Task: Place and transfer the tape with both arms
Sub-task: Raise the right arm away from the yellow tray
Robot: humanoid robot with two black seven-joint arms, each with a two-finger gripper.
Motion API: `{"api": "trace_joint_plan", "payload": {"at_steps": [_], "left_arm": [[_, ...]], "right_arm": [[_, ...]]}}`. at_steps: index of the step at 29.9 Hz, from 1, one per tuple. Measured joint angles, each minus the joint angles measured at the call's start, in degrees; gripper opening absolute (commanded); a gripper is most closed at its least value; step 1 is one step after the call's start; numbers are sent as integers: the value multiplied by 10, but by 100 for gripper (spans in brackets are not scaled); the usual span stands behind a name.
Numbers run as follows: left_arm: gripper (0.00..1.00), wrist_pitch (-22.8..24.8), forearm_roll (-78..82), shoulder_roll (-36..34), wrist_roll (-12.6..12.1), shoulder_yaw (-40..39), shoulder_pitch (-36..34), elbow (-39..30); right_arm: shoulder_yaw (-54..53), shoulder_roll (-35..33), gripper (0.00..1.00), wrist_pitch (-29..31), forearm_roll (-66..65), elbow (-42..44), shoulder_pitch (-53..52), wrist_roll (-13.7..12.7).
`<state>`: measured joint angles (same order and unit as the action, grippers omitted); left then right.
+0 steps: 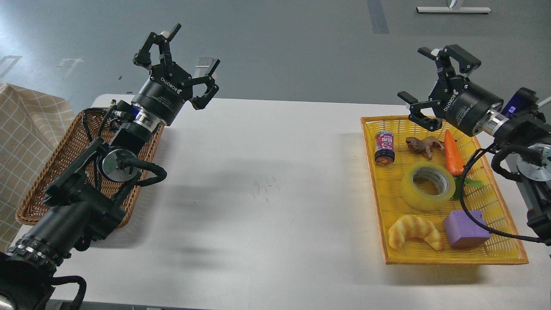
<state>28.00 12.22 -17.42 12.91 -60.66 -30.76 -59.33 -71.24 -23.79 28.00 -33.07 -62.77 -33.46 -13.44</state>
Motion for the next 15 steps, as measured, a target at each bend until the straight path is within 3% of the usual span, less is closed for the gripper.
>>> {"api": "trace_joint_plan", "payload": {"at_steps": [15], "left_arm": [[98, 0, 0, 6, 0, 1, -1, 0]], "right_arm": [[11, -133, 100, 0, -328, -154, 2, -1]]}}
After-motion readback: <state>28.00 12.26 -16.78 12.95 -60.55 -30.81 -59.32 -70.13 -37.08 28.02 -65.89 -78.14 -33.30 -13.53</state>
